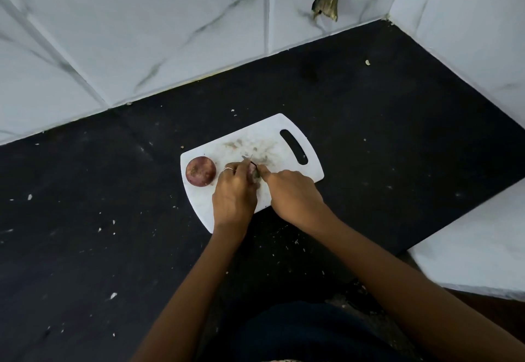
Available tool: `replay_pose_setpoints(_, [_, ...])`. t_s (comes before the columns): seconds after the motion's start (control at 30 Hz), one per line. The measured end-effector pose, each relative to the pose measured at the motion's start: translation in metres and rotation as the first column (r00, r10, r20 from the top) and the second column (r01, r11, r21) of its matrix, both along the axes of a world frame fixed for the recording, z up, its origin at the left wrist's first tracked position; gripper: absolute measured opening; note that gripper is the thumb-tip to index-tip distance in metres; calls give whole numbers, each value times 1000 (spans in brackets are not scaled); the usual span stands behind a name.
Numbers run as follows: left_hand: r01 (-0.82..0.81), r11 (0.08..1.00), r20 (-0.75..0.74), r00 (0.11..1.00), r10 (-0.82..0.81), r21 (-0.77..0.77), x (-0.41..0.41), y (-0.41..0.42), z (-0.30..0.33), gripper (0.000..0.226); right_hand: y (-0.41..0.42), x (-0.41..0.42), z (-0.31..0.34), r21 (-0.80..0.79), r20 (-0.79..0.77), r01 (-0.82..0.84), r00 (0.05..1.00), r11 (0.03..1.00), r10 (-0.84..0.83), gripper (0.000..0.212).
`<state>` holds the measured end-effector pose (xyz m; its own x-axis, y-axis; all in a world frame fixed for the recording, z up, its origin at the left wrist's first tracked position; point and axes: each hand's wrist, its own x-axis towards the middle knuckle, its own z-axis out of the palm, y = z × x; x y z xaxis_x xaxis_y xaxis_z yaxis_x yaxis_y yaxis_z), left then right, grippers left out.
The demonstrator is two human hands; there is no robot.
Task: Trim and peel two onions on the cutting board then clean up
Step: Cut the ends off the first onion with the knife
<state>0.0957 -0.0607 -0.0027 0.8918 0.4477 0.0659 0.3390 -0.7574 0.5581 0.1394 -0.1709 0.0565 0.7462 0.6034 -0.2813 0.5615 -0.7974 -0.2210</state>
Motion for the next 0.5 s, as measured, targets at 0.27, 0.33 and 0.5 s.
replay_pose_setpoints(0.27, [-12,991,15,1000,14,-134,9,20,-2,41,3,-1,-7,-13,3,-14,1000,1000,14,77])
replay_pose_setpoints(0.33, [-8,990,8,1000,9,-142,13,21,-3,44,1,2,-10,-10,-3,-10,1000,1000,10,78])
replay_pose_setpoints(0.5, [-5,984,1,1000,6,-178,13,23,-4,51,-5,-2,-13,0,-23,4,1000,1000,-4,81])
